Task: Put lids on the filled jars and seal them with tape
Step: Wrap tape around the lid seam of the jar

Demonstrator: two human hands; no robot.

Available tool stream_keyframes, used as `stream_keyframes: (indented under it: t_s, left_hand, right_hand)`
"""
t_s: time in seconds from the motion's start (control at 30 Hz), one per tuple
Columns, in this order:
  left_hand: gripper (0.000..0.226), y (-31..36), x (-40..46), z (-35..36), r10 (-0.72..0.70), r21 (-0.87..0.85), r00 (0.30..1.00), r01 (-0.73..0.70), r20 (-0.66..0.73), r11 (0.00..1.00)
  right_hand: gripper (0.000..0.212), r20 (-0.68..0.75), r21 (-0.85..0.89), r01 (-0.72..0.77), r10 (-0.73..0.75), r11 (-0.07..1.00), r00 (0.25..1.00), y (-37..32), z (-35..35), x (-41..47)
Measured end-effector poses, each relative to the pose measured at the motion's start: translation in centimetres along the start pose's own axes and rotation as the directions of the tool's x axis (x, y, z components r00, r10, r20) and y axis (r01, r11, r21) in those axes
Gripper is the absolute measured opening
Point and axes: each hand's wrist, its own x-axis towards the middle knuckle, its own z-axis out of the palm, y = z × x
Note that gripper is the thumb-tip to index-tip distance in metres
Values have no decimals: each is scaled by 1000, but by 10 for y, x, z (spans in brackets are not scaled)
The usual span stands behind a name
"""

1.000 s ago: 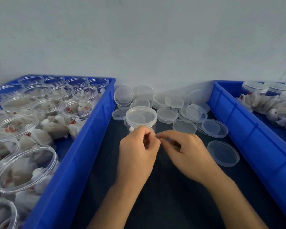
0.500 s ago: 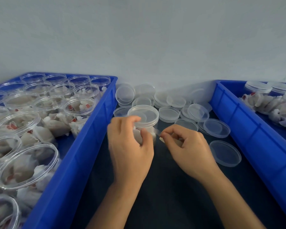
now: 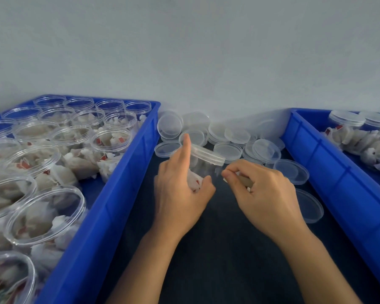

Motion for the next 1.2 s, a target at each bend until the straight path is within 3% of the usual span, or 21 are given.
stream_keyframes:
  t_s: [0.13,0.7,0.97,1.2]
  left_hand:
    - [93,3,0,-1,28,80,999,-31,37,996]
    - [77,4,-4,2,12,-130,1000,-8,25,991]
    - [72,5,-3,4,11,-111,1000,-13,-19,994]
    - [68,4,-1,3,18,-86,1000,-20,-23,996]
  right_hand:
    - [12,17,41,-16,15,999,1000,3,-2,1]
    - [17,28,47,-55,54,997,998,2,5,1]
    - [11,9,9,-45,45,999,999,2,5,1]
    - [23,-39,-19,-37,36,999,999,-2,6,-1]
